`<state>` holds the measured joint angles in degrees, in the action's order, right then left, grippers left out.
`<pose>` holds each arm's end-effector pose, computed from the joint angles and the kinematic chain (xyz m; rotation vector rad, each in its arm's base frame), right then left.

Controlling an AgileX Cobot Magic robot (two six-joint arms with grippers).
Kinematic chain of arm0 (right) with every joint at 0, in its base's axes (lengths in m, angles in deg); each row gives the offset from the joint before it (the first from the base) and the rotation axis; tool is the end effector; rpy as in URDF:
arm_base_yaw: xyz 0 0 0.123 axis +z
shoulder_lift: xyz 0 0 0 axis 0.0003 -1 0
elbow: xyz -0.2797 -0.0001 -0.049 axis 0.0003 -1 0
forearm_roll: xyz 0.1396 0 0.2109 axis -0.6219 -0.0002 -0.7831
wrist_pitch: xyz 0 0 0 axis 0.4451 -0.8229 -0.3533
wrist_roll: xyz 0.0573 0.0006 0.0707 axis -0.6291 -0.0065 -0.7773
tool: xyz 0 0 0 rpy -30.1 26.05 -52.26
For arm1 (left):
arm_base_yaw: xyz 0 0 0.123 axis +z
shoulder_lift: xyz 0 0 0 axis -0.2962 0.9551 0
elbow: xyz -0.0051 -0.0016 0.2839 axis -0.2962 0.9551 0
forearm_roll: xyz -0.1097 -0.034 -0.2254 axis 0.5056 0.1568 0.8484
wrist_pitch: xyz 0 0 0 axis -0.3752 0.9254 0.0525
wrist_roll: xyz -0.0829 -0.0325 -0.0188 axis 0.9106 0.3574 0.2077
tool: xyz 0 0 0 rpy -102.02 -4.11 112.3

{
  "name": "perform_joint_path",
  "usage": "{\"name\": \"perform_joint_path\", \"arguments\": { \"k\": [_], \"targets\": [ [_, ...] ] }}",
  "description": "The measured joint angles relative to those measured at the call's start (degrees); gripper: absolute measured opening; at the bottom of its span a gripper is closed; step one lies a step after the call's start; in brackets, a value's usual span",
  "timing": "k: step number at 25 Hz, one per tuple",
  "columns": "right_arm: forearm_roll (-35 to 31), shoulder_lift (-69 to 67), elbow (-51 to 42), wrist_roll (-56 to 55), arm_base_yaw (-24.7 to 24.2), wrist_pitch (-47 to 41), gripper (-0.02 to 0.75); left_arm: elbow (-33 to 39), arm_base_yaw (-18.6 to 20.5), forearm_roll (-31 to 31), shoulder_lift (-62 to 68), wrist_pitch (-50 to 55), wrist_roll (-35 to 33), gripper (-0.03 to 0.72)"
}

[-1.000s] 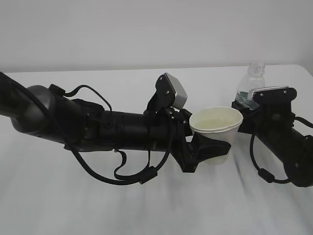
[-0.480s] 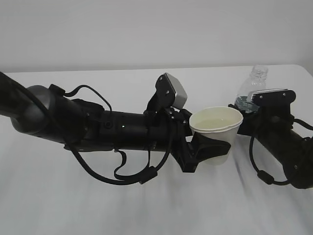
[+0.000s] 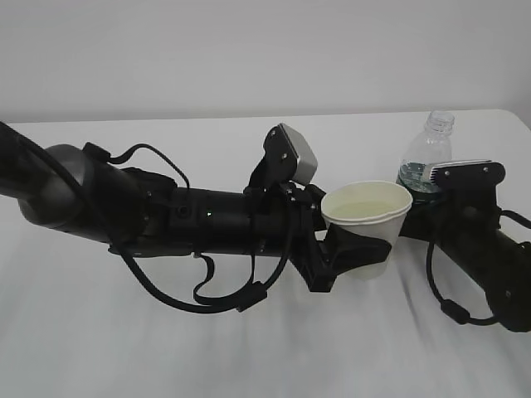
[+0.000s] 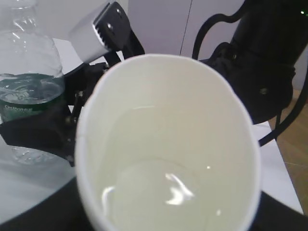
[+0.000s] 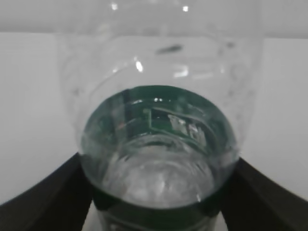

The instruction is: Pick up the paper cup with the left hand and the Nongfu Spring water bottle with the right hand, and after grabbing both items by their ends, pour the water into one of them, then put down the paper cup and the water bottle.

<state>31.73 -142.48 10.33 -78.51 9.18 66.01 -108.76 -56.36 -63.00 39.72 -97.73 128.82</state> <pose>0.3386 0.0505 0.0632 -0.1183 1.8337 0.0683 0.2815 -0.3062 0.1349 1.1733 1.5718 -1.0880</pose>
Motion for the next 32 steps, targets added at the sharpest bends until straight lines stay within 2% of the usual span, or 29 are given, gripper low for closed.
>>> {"name": "perform_joint_path", "arguments": {
  "k": [12, 25, 32],
  "targets": [
    [0.0, 9.0, -8.1, -0.1, 0.0, 0.0, 0.586, 0.0, 0.0, 0.0, 0.0, 0.3, 0.0, 0.421],
    [-0.3, 21.1, -24.4, -0.1, 0.0, 0.0, 0.586, 0.0, 0.0, 4.8, 0.0, 0.2, 0.0, 0.421],
    [1.0, 26.3, -25.7, -0.4, 0.0, 0.0, 0.587, 0.0, 0.1, 4.8, 0.0, 0.1, 0.0, 0.421]
  ]
}}
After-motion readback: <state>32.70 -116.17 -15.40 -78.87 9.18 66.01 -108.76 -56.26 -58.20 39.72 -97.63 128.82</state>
